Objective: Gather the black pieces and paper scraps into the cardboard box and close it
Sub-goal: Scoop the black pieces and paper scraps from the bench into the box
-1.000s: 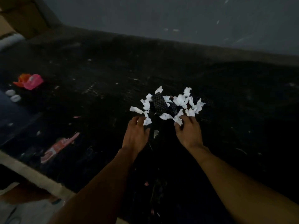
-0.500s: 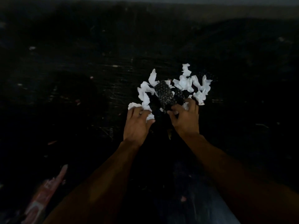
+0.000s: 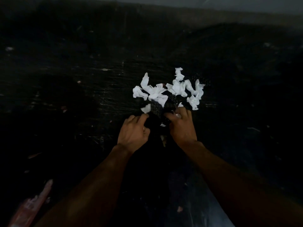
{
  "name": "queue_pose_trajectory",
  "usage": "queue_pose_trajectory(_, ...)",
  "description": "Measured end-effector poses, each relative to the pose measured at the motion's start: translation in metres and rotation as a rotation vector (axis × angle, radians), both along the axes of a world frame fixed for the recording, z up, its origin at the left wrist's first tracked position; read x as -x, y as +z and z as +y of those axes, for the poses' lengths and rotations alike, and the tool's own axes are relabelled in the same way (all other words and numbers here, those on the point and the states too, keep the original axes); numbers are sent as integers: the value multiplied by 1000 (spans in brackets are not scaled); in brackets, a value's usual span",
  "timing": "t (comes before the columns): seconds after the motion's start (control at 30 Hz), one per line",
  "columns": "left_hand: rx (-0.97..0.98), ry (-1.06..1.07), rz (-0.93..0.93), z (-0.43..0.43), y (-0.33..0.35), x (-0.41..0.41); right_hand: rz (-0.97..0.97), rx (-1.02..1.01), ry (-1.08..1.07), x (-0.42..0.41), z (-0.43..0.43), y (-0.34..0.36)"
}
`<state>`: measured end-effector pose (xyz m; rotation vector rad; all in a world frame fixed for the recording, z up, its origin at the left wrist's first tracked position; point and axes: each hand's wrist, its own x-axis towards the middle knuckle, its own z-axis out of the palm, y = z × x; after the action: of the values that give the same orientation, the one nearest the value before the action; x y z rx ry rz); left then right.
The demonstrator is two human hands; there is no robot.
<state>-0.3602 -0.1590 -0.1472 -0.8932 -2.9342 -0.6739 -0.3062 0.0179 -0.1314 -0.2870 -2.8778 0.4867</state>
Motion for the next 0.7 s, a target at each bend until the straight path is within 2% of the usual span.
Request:
queue_pose_trajectory(0.13, -84, 73, 52, 3, -12, 1, 107, 41, 36, -8, 5, -3)
queue_pose_trajectory(0.23, -157, 156, -5, 6, -12, 5, 69, 103, -55, -11, 3, -13)
queue_pose_trajectory(0.33, -73, 160, 41, 9, -15, 5, 69, 125, -69, -11, 3, -23)
queue_pose_trajectory(0.43, -11, 277, 107, 7, -15, 3, 80, 231, -89, -11, 9, -26)
queue_pose_trajectory(0.53, -145, 215, 75, 6, -16, 6, 70, 291, -172, -11, 15, -25)
queue_pose_trajectory(0.7, -347, 232, 33, 4, -9, 8, 101, 235, -257, -17, 28, -22)
